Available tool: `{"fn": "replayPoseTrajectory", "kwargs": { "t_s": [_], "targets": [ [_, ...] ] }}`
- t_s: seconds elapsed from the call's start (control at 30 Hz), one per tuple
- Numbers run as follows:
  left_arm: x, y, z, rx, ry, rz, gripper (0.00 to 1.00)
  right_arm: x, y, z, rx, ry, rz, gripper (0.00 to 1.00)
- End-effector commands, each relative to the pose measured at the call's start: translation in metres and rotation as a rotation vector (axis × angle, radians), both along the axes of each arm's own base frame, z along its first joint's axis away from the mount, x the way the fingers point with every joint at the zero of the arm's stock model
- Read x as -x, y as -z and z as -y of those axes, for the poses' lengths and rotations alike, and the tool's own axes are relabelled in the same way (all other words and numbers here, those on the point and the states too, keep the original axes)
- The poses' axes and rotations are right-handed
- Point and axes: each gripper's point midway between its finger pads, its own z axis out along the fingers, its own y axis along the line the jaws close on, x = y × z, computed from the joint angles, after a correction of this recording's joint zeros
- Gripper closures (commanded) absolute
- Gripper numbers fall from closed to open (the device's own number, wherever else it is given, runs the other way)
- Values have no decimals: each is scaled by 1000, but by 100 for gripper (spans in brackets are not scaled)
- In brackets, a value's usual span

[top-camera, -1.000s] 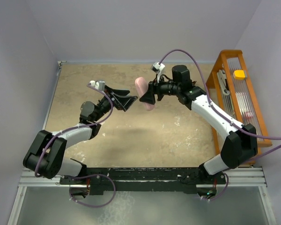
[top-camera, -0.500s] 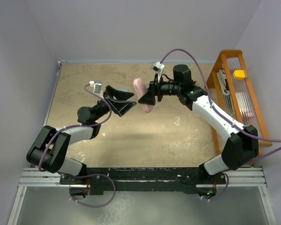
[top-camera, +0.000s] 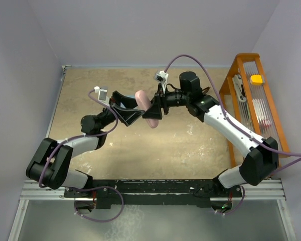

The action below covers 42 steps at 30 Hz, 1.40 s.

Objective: Organize the sunglasses
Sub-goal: Open the sunglasses case.

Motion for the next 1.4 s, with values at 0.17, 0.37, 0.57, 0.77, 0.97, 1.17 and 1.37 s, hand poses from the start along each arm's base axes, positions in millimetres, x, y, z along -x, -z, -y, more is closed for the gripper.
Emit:
{"fn": "replayPoseTrajectory", "kwargs": {
  "t_s": [0.17,0.37,0.57,0.77,0.97,1.17,1.37],
  "targets": [
    [41,-67,-16,139,20,252,1,34,-59,9,-123,-90,124,100],
    [59,-88,-19,183,49,287,0,45,-70,10,-155,-125,125,100],
    [73,-99,-12,203,108,296,0,52,-72,4,-151,-137,141,100],
    [75,-99,-10,204,118,294,0,52,-71,3,-152,-144,143,100],
    [74,-95,-6,198,125,284,0,53,-76,2,-164,-150,146,100],
    [77,-95,0,195,151,286,2,53,-79,0,-168,-157,146,100],
    [73,-89,5,185,164,262,4,54,-83,-1,-170,-154,154,100]
  ]
}}
